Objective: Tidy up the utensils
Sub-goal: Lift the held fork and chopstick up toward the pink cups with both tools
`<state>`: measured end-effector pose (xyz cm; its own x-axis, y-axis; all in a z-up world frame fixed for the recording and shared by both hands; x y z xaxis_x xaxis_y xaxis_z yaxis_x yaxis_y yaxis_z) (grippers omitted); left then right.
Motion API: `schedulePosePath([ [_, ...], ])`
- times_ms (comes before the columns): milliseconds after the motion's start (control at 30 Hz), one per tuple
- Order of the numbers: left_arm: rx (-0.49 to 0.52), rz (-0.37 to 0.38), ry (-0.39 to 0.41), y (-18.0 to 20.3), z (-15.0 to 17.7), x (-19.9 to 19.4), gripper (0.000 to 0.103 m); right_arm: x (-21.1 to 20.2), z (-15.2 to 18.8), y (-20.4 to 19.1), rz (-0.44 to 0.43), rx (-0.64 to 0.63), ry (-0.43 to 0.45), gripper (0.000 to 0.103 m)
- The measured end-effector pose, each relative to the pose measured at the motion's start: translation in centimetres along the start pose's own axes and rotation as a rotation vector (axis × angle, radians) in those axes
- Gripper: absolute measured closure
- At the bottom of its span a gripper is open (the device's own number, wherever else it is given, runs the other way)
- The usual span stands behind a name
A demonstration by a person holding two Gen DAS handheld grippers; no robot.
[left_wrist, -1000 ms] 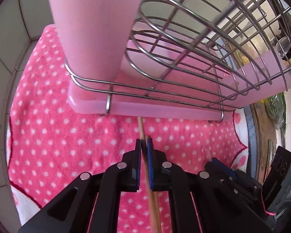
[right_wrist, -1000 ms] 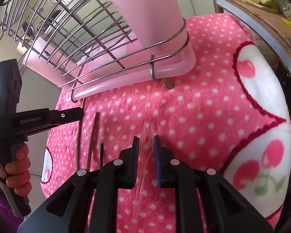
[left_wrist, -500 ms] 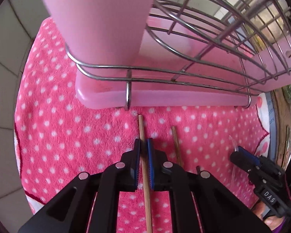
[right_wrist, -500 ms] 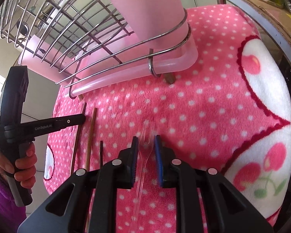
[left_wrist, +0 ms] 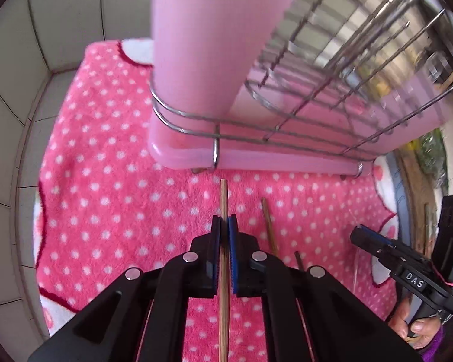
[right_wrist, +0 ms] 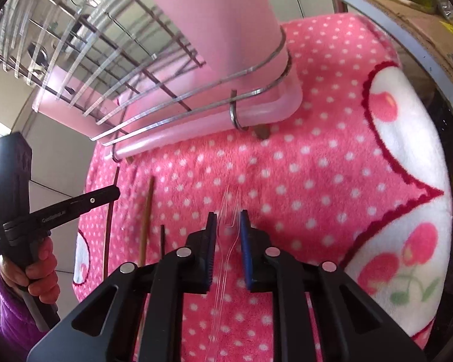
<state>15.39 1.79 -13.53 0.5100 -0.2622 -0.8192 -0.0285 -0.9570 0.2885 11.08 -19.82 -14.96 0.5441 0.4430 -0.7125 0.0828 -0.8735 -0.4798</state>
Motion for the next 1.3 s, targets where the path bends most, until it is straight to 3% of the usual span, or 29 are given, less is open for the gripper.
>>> schedulePosePath([
  [133, -0.010, 0.030, 0.128, -0.9, -0.3, -3.9, 0.098, -2.1, -0.2, -0.5, -0.031, -0.022, 0.081, 0.088],
  [500, -0.013, 0.117, 0.452, -0.5, -0.8, -14.1, 0.098, -9.7, -1.3, -2.4, -0.016, -0.107, 0.331, 0.088],
  [667, -0.028, 0.152, 0.566, -0.6, -1.5, -18.4, 0.098, -13.0, -2.1, -2.8, -0.020, -0.122, 0.425, 0.088],
  [967, -0.024, 0.154, 0.711, -0.2, -3.6, -24.3, 0.098, -16.7, -4.2, -4.1, -0.013, -0.162, 0.534, 0.088],
  [1300, -0.048, 0.136, 0.802, -0.6, -4.9, -28.3, 0.098, -19.9, -7.1, -5.3, -0.024, -0.189, 0.607, 0.088],
])
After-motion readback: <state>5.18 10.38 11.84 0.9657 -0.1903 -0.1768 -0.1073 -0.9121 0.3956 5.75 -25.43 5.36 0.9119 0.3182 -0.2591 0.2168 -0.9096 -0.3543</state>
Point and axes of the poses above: each gripper's, at about its wrist camera, not at the fingertips, and x roughly the way its jaws point, y to its right, z to its underside, the point moved 4 cm from there along x, roughly the way its jaws point, and after that the axes turned 9 degrees about y, right-handed, at the moved point
